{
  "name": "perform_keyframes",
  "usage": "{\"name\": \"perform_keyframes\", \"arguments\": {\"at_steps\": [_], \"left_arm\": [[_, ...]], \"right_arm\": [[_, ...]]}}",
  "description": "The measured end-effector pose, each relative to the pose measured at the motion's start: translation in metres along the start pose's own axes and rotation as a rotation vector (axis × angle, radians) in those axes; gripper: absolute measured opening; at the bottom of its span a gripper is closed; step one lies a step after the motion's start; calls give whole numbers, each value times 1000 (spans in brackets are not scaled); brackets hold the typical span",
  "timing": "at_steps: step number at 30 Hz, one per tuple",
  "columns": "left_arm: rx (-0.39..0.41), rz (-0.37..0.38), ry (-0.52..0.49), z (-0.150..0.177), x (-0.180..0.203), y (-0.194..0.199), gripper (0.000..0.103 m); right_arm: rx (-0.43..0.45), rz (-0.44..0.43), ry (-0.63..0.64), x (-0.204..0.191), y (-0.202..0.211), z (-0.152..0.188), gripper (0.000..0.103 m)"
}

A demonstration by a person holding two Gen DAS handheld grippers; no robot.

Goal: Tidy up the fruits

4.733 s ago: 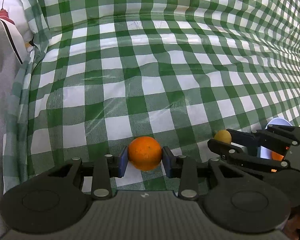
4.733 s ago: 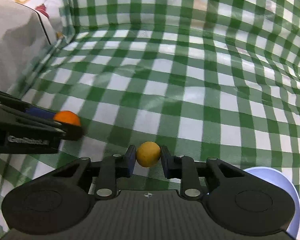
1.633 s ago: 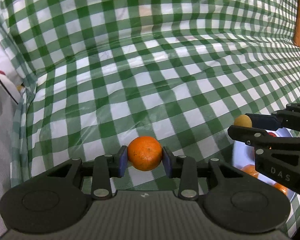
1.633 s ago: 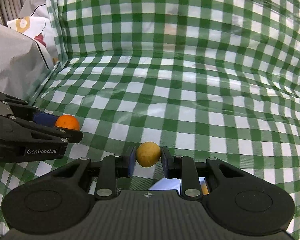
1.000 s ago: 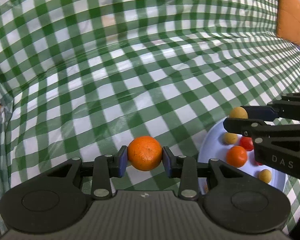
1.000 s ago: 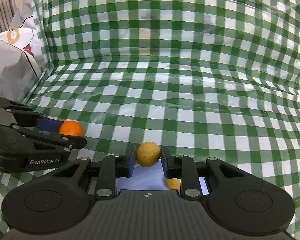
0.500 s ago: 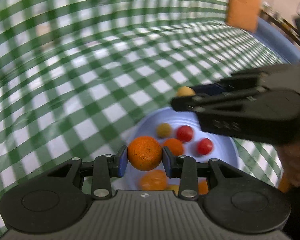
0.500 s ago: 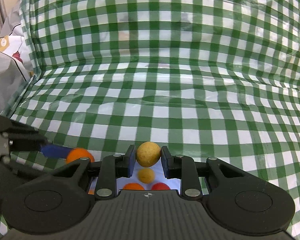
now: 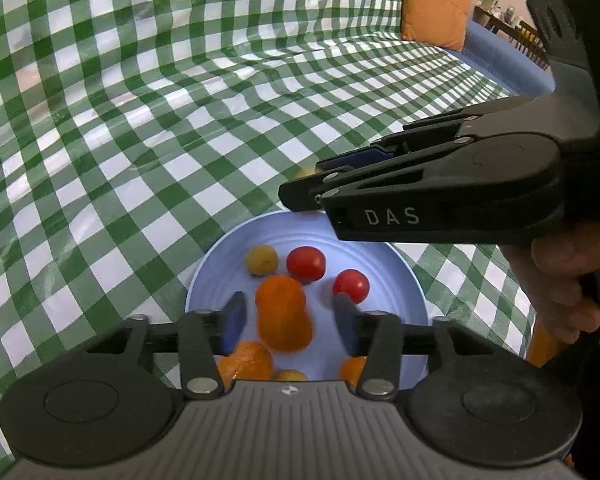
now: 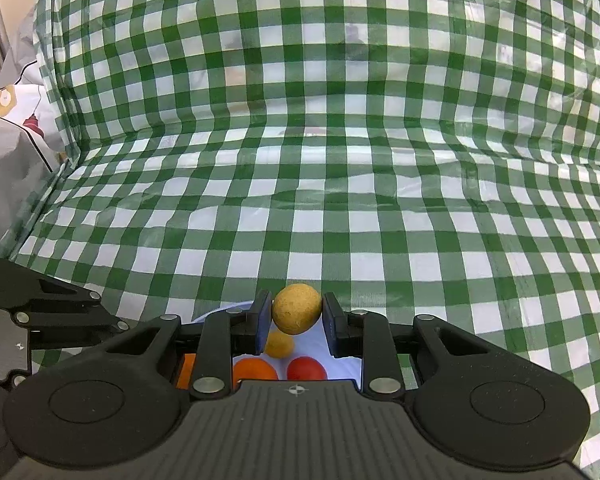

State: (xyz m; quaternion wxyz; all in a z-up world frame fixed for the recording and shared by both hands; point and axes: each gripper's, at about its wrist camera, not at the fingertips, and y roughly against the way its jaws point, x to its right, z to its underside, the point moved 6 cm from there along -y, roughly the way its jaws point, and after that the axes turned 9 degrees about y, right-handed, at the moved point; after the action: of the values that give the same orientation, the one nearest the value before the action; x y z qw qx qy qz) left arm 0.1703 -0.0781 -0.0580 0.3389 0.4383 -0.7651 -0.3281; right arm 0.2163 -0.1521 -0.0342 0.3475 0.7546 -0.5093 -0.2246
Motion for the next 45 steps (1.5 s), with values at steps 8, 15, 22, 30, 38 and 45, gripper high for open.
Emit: {"name": "perform_keyframes", "arguments": {"at_steps": [8,15,22,30,38,45], "left_arm": [[112,-55,100,-6,-12,33,56],[254,-155,116,20,19,91,63],[359,-266,94,70,74,135,83],[236,-369,297,114,64,102,90],[252,-416,281,113,55,94,102],[229,-407,333,114,44,89,102]], "right_arm": [[56,8,-69,10,24,-4,37],[125,38,-120,6,82,9,58],[202,102,-152,-4,141,56,100],[232,174,-258,6,150,116,102],[151,206,-195,1,129,123,102],[108,190,-182,-4,111,122,102]]}}
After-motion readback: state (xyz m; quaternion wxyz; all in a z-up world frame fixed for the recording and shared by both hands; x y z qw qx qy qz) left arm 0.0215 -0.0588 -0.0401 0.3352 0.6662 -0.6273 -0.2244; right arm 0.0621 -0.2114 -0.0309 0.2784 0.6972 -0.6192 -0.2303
